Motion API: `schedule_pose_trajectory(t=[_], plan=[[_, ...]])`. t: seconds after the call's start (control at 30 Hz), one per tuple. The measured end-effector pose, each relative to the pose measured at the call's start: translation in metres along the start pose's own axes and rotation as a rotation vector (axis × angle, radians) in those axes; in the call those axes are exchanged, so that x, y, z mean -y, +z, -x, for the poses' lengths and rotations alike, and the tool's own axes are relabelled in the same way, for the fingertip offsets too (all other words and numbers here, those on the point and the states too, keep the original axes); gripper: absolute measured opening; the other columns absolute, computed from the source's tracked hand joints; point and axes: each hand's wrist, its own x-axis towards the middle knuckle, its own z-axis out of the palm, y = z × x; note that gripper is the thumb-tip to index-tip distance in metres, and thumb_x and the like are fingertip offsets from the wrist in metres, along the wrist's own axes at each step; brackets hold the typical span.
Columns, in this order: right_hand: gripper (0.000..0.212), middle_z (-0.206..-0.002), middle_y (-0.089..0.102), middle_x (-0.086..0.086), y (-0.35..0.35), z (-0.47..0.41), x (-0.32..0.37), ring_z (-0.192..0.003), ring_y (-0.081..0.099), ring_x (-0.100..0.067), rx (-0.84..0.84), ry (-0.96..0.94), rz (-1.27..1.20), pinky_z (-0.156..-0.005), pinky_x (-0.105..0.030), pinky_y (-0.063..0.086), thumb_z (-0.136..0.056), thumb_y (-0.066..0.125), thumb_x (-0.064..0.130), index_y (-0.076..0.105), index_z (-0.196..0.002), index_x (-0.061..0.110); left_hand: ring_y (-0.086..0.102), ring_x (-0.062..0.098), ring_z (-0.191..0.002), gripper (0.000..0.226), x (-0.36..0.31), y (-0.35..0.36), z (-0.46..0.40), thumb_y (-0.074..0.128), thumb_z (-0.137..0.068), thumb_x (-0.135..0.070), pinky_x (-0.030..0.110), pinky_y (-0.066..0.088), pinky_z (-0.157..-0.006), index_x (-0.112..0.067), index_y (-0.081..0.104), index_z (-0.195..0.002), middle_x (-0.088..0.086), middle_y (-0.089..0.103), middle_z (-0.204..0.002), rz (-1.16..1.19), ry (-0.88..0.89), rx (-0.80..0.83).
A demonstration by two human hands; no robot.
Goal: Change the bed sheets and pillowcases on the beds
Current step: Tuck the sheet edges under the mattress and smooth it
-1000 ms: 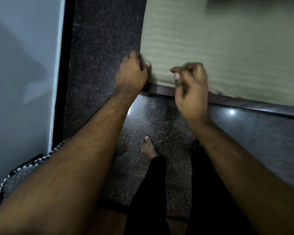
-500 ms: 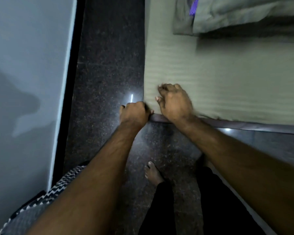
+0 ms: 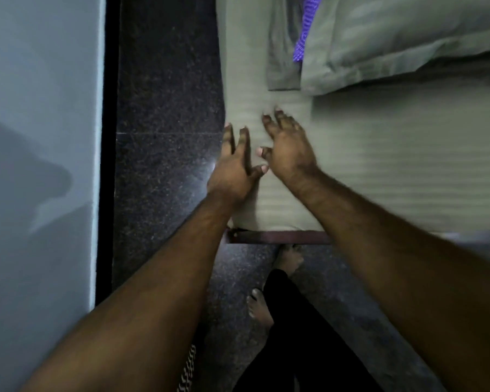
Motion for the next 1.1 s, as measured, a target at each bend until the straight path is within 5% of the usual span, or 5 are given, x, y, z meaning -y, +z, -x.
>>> schedule_pose_trajectory(t=[0.2,0.33,0.67,0.9,1.1], plan=[[0.062,-0.146,0.047,-0.011,-0.022,0.007,0.014,-0.131,0.044,-0.03,-0.045,-0.026,0.039,-0.11,-0.034,0.034,-0.088,0.071,0.038,0.049,-0.142,0.017,0.028,0.03,-0.149,0.113,0.003,-0.019,0.01,0.08,-0.082,-0.04,0.047,0.038,-0.114,-0.022,0.002,-0.162,0.007,0.007,-0.168,0.013,-0.131,0.141],[0.036,-0.11,0.068,-0.011,-0.042,-0.013,0.013,-0.107,0.061,-0.033,-0.114,0.097,-0.204,-0.093,-0.033,0.045,-0.089,0.063,0.042,0.068,-0.112,0.014,0.057,0.037,-0.119,0.053,-0.001,-0.057,-0.013,0.063,-0.095,-0.045,0.044,0.049,-0.094,-0.019,0.048,-0.139,0.012,0.052,-0.136,-0.103,-0.079,0.019],[0.025,-0.079,0.058,-0.001,-0.091,-0.007,-0.035,-0.078,0.06,-0.021,-0.658,0.8,-2.252,-0.081,-0.028,0.054,-0.1,0.04,0.029,0.056,-0.082,0.022,0.064,0.016,-0.111,0.07,-0.135,-0.089,-0.105,0.043,-0.088,-0.073,0.03,0.048,-0.096,-0.016,0.059,-0.125,0.003,0.07,-0.118,0.555,0.111,-0.083],[0.075,-0.148,0.05,0.004,-0.165,-0.002,-0.07,-0.124,0.061,-0.014,-1.016,0.464,-1.859,-0.102,-0.045,0.052,-0.09,0.057,0.064,0.028,-0.152,0.034,0.063,0.014,-0.118,0.113,-0.215,-0.081,-0.138,0.079,-0.046,-0.084,0.033,0.05,-0.106,-0.022,0.051,-0.136,-0.005,0.064,-0.131,0.719,-0.002,-0.031],[0.121,-0.164,0.02,-0.009,-0.171,-0.05,-0.068,-0.147,0.034,-0.016,-1.114,0.454,-1.4,-0.12,-0.04,0.033,-0.079,0.082,0.046,-0.004,-0.158,0.012,0.069,0.023,-0.093,0.044,-0.206,-0.078,-0.148,0.059,-0.093,-0.056,0.039,0.056,-0.088,-0.013,0.067,-0.089,0.004,0.073,-0.094,0.554,0.131,-0.26]])
